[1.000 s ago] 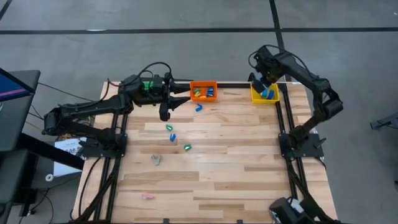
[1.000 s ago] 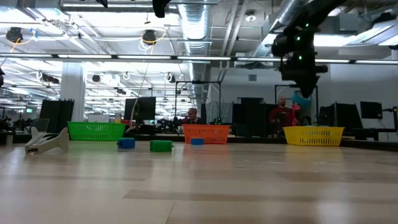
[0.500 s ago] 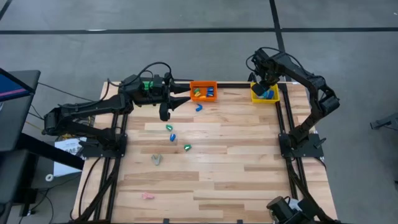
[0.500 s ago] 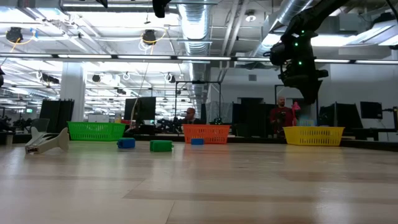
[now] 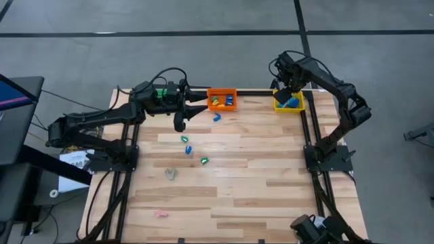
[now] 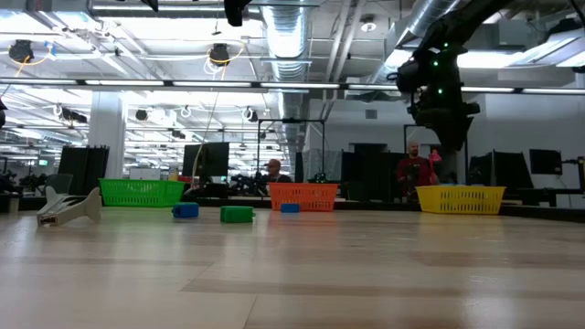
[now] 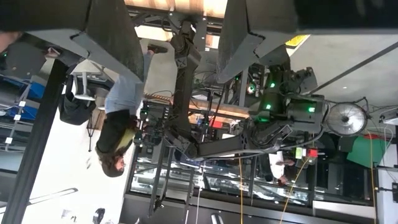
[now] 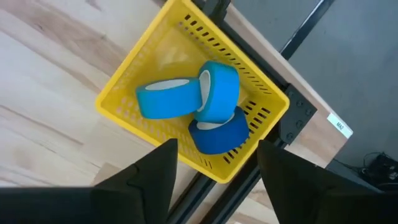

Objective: Pick and place Stapler, Stapler remover, tape
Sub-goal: Put the green stapler into the orange bin

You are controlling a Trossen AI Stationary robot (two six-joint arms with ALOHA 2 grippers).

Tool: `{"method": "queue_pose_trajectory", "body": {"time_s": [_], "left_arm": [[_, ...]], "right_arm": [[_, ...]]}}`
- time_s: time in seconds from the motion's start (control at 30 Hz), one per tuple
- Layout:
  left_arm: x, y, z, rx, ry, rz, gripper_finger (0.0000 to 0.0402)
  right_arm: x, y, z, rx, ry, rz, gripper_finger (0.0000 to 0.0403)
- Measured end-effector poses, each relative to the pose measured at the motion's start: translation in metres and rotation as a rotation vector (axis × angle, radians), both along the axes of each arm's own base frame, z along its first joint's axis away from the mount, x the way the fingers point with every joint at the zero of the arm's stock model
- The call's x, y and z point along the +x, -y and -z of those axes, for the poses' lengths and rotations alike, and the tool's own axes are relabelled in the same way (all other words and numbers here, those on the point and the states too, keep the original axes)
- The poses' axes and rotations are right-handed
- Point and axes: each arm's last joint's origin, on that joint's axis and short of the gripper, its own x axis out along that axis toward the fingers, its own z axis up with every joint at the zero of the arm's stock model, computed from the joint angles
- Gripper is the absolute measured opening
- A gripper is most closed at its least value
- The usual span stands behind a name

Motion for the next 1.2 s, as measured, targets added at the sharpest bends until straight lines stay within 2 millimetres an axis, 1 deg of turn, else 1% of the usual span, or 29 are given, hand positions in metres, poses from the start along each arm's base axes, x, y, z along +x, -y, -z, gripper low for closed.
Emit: {"method": "queue_pose_trajectory", "body": {"time_s": [0.13,0.3,0.43,0.6,0.87,1.03,1.2], "left_arm": [[0.0,0.0,0.0,0.0,0.0,0.0,0.0191],[0.0,0.0,0.0,0.0,0.0,0.0,0.0191],[0.0,0.0,0.0,-0.001,-0.004,0.0,0.0191],[0.001,0.0,0.004,-0.006,-0.042,-0.001,0.0191],[0.001,0.0,0.011,-0.025,-0.108,0.0,0.0191],[0.001,0.0,0.017,-0.043,-0.165,0.01,0.0191],[0.001,0.001,0.024,-0.033,-0.235,0.013,0.0191]], "right_arm": [[-0.001,-0.007,-0.013,-0.052,0.047,-0.012,0.0207],[0.001,-0.024,-0.04,-0.115,0.224,-0.044,0.0191],[0.007,-0.044,-0.059,-0.173,0.327,-0.115,0.0181],[0.022,-0.072,-0.077,-0.246,0.41,-0.245,0.0176],[0.053,-0.11,-0.084,-0.256,0.485,-0.441,0.0181],[0.073,-0.133,-0.088,-0.278,0.563,-0.546,0.0183],[0.086,-0.147,-0.093,-0.308,0.638,-0.607,0.0179]]}}
